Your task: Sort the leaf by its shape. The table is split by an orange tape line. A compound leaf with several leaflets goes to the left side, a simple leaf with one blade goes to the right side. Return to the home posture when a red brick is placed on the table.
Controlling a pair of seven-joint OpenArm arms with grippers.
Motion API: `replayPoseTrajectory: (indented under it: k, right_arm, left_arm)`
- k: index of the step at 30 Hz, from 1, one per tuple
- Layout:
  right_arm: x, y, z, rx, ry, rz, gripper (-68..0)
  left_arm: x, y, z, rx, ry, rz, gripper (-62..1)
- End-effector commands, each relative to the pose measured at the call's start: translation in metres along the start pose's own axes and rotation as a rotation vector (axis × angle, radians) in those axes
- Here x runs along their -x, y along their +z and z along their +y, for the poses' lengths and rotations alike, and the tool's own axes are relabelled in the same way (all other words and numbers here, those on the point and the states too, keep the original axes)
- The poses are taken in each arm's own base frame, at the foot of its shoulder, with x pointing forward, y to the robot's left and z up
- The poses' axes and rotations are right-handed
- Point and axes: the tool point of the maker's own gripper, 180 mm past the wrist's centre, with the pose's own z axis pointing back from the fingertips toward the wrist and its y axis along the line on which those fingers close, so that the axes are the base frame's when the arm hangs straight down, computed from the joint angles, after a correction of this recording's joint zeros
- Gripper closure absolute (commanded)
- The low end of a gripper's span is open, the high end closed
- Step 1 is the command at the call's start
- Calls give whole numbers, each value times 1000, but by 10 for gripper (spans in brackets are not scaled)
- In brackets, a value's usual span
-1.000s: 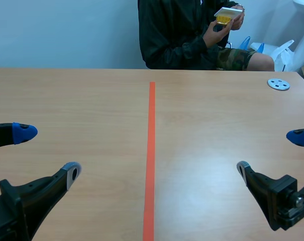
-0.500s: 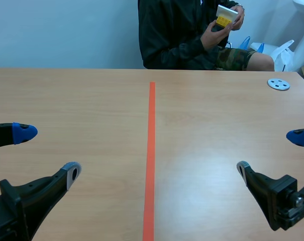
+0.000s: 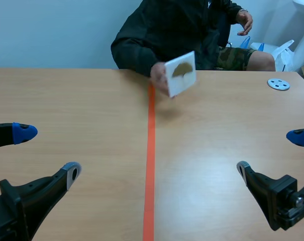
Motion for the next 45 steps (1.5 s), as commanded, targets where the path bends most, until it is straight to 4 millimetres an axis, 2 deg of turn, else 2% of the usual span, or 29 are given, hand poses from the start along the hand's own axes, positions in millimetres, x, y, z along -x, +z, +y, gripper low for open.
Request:
replayPoseTrajectory:
  k: [1, 38, 45]
  right_arm:
    - [-13, -2, -1, 0, 9, -42, -679]
    - [-13, -2, -1, 0, 10, -42, -679]
    - [-13, -2, -1, 0, 10, -42, -679]
  left_arm:
    - [-9, -1, 0, -1, -3, -30, -623]
    - [-8, -1, -1, 3, -2, -29, -623]
    - [-3, -1, -1, 3, -2, 0, -623]
